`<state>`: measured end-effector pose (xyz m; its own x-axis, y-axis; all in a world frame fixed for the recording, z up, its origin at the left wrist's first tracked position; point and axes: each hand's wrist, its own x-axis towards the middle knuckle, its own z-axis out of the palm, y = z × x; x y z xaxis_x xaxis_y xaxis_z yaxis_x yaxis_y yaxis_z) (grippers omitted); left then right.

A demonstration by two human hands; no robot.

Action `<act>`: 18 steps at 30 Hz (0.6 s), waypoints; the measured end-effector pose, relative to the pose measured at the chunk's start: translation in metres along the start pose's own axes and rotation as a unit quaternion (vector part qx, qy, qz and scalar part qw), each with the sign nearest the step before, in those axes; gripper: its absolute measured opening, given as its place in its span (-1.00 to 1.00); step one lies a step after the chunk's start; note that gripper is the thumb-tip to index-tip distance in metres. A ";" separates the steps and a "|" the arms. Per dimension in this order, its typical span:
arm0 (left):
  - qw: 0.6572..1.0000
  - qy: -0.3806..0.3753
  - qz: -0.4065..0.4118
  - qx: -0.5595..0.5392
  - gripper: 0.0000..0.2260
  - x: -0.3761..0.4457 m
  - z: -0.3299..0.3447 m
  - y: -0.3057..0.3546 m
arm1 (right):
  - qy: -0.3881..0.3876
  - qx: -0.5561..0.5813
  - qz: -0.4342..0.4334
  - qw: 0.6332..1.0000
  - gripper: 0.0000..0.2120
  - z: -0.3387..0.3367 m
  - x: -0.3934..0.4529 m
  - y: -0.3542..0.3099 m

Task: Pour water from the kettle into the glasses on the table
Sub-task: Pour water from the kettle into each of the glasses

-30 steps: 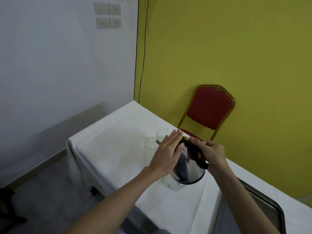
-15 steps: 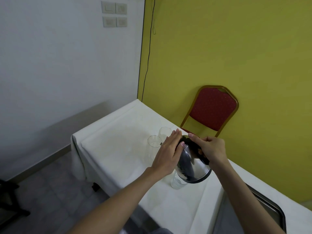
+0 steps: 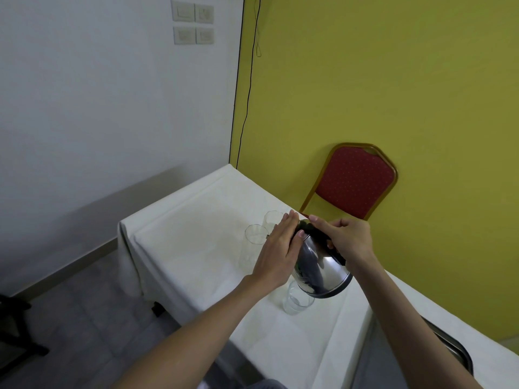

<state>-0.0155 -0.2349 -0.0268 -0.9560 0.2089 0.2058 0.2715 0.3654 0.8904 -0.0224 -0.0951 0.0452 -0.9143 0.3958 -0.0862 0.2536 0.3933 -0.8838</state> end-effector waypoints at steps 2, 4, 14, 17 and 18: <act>1.000 0.004 -0.001 -0.001 -0.55 0.001 -0.001 0.001 | 0.000 -0.007 -0.005 1.000 -0.60 0.000 0.001 -0.001; 1.000 0.008 -0.003 -0.005 -0.56 0.002 -0.001 0.002 | -0.003 -0.011 -0.008 1.000 -0.59 0.001 0.002 -0.002; 1.000 0.015 -0.009 -0.014 -0.56 0.006 -0.002 0.001 | -0.013 -0.027 -0.010 0.999 -0.57 0.003 0.007 -0.005; 1.000 0.017 -0.011 -0.015 -0.56 0.006 -0.002 0.001 | -0.017 -0.029 -0.009 0.999 -0.56 0.004 0.007 -0.007; 1.000 0.017 -0.012 -0.015 -0.56 0.006 -0.002 0.001 | -0.019 -0.032 -0.010 0.999 -0.56 0.004 0.007 -0.008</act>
<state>-0.0216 -0.2348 -0.0240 -0.9658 0.1693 0.1965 0.2447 0.3429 0.9069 -0.0319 -0.0987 0.0497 -0.9300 0.3570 -0.0878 0.2546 0.4532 -0.8543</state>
